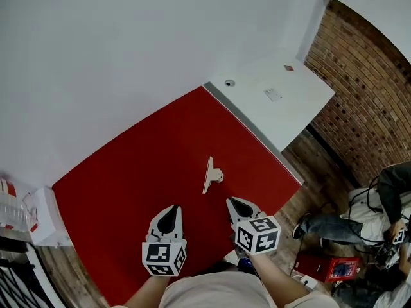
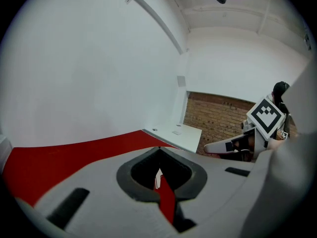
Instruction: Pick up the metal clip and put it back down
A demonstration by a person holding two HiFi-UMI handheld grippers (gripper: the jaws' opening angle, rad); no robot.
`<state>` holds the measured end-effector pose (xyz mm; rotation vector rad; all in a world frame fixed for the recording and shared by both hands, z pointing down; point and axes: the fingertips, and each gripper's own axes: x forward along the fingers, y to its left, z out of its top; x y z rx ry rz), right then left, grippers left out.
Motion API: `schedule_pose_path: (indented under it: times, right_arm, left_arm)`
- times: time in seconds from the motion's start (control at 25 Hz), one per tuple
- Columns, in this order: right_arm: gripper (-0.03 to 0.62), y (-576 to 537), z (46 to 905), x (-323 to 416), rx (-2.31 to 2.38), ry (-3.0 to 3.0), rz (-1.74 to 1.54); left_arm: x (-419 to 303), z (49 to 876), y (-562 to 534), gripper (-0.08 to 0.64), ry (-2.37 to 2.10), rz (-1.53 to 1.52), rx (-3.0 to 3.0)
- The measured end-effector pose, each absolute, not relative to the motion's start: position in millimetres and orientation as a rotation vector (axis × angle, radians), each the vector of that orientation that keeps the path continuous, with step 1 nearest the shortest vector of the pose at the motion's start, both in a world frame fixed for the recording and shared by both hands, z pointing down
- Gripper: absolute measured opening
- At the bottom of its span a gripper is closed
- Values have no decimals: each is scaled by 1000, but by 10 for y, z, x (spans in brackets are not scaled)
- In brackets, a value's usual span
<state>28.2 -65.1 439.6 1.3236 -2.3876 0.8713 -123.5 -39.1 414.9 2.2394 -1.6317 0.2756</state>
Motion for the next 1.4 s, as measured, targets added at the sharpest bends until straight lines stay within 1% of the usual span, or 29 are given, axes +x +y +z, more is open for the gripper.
schedule_pose_path:
  times: [0.2,0.52,1.4]
  right_arm:
    - [5,-391,4204,321,1360,-2415,807]
    - [5,-131,4121,172,1311,-2433,713]
    - [5,-6,4015,219,1294,-2462,732]
  left_arm:
    - [-1200,4064,-190,5,-1638,265,2236]
    - [-1167,3954,3,5,-1644,273,2244]
    - [-1119,3903,126,5,-1665,248,2232]
